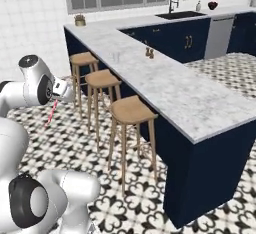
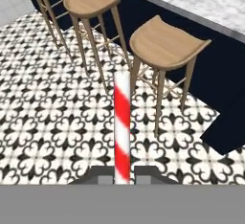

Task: Take a straw from the drawer in front and place it inside the glass cup on the dining counter.

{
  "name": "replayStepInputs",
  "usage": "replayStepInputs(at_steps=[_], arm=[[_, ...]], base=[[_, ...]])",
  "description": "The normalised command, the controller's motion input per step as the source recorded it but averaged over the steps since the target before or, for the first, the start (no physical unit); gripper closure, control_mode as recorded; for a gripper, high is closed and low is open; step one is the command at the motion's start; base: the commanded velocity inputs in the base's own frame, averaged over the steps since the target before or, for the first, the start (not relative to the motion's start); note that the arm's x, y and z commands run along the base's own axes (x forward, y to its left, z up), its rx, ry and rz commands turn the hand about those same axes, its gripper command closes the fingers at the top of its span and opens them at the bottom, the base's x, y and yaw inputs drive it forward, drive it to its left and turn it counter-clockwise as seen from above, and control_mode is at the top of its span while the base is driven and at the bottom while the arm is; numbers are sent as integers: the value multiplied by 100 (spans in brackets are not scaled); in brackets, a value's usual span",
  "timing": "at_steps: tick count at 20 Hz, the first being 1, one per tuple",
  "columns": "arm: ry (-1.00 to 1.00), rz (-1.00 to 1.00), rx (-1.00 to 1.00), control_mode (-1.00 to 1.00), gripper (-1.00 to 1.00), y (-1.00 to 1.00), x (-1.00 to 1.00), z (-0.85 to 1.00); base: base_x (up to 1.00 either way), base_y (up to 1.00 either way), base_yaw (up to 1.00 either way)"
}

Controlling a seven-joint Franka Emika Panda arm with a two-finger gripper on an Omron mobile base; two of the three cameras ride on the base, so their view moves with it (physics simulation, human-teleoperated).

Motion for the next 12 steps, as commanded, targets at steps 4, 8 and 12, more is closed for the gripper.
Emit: replayStepInputs(at_steps=[4, 8, 12], arm=[[0, 0, 0, 100, 100, 0, 0, 0], [0, 0, 0, 100, 100, 0, 0, 0], [0, 0, 0, 100, 100, 0, 0, 0]], base=[[53, 100, -44], [55, 95, -45], [56, 87, -46]])
